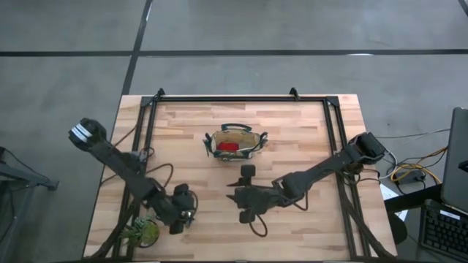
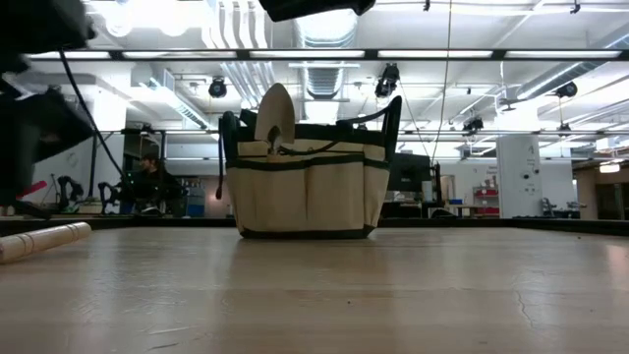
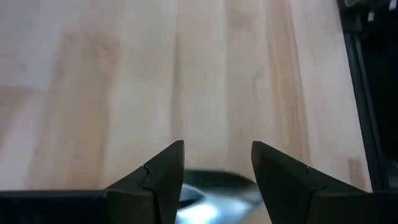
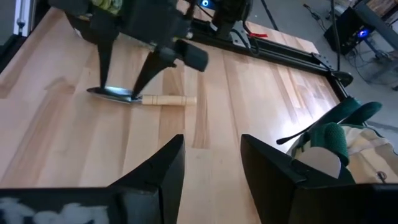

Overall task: Pick & Place Garden tools in Gardening bag
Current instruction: Put the brown trowel into the light brown gardening bag

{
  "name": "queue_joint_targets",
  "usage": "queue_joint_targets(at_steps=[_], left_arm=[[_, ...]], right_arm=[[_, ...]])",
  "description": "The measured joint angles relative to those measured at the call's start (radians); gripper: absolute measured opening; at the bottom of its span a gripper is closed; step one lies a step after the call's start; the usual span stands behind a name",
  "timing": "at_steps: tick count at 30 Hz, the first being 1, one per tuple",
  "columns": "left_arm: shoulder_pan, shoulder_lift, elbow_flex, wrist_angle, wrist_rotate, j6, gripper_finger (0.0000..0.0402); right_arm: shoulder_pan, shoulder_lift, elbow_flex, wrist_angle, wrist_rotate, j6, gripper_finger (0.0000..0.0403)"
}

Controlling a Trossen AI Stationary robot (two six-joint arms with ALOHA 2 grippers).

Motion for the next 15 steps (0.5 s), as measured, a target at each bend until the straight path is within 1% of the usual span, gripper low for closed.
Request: queue_joint_targets(at_steps=[5,8,11,15], left_arm=[[-0.031,0.077,0.055,-0.004,0.008,-0.039,0.0190],[-0.033,0.117,0.103,-0.033,0.004,-0.102,0.0190],[-0.033,0.157,0.161,-0.118,-0.004,-0.135,0.0190],[-0.033,0.208,0.239,-0.302,-0.001,-0.219,0.0190]], right_arm=[[0.000,0.000,-0.002,0.000,0.000,0.002,0.0143],[0.000,0.000,-0.005,0.000,-0.001,0.004,0.0138],[0.000,0.000,-0.006,0.001,-0.001,0.004,0.0134],[0.000,0.000,-0.007,0.001,-0.012,0.004,0.0129]])
